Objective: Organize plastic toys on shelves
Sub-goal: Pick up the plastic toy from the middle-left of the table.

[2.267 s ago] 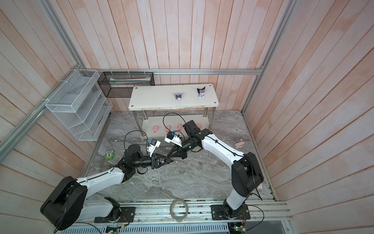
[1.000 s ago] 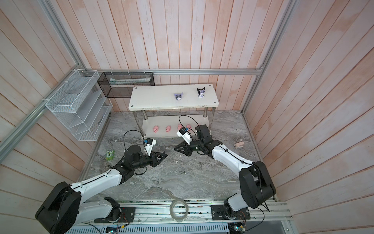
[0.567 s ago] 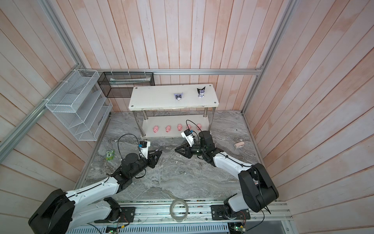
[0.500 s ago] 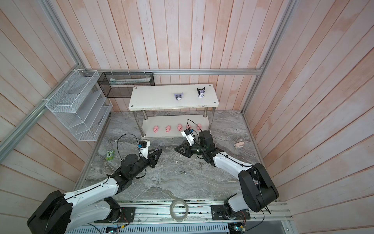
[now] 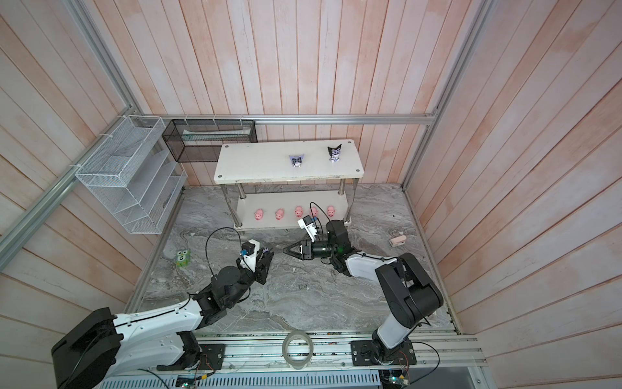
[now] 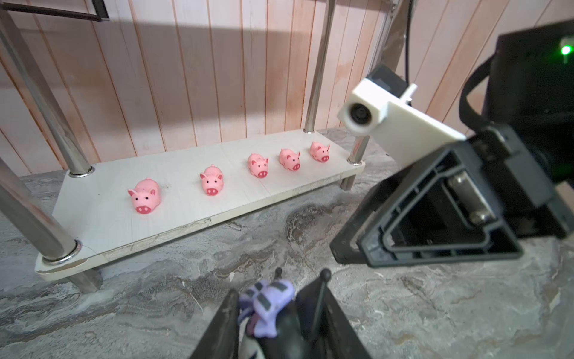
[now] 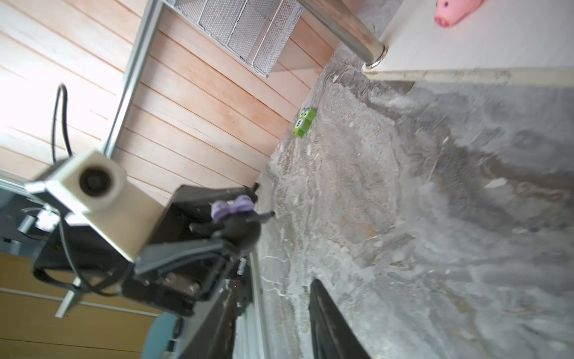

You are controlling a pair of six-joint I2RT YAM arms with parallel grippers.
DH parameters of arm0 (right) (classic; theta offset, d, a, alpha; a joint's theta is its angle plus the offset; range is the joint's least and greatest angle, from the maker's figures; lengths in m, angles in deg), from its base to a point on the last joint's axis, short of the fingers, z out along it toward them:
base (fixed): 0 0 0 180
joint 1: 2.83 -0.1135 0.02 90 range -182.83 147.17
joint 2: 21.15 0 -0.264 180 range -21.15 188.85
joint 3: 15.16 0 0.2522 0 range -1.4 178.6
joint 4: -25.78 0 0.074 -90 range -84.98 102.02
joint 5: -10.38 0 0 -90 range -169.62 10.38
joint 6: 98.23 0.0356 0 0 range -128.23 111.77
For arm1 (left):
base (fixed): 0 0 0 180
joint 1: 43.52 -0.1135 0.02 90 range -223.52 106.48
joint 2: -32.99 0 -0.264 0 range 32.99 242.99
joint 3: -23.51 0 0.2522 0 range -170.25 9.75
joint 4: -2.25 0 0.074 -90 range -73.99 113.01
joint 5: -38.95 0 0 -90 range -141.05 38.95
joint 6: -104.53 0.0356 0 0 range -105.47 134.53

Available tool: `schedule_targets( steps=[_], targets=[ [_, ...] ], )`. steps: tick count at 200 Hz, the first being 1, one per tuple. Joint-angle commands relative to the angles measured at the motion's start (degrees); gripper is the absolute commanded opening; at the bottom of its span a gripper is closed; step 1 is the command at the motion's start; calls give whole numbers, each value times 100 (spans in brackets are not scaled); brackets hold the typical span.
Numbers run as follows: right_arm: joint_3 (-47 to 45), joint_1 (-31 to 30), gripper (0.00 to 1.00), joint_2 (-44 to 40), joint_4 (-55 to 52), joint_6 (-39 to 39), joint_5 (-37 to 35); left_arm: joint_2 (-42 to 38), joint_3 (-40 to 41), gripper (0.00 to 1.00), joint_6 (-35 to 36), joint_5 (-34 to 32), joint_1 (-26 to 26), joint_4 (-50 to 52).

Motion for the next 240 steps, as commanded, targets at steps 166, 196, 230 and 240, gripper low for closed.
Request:
schedule_targets(
  steps=[166, 196, 230, 240],
  targets=[
    [1010, -374, 58, -177, -2572, -409, 1271, -41, -115, 2, 1553, -1174, 1133, 193],
    [1231, -558, 54, -128, -3012, -742, 1261, 24, -159, 2, 1586, -1236, 1151, 189],
    [1282, -673, 46, -68, -3331, -1007, 1194, 58, -142, 2, 1569, -1301, 1151, 149],
    [1257, -685, 40, -60, -3379, -1049, 1181, 54, -133, 2, 1552, -1316, 1151, 144]
  ],
)
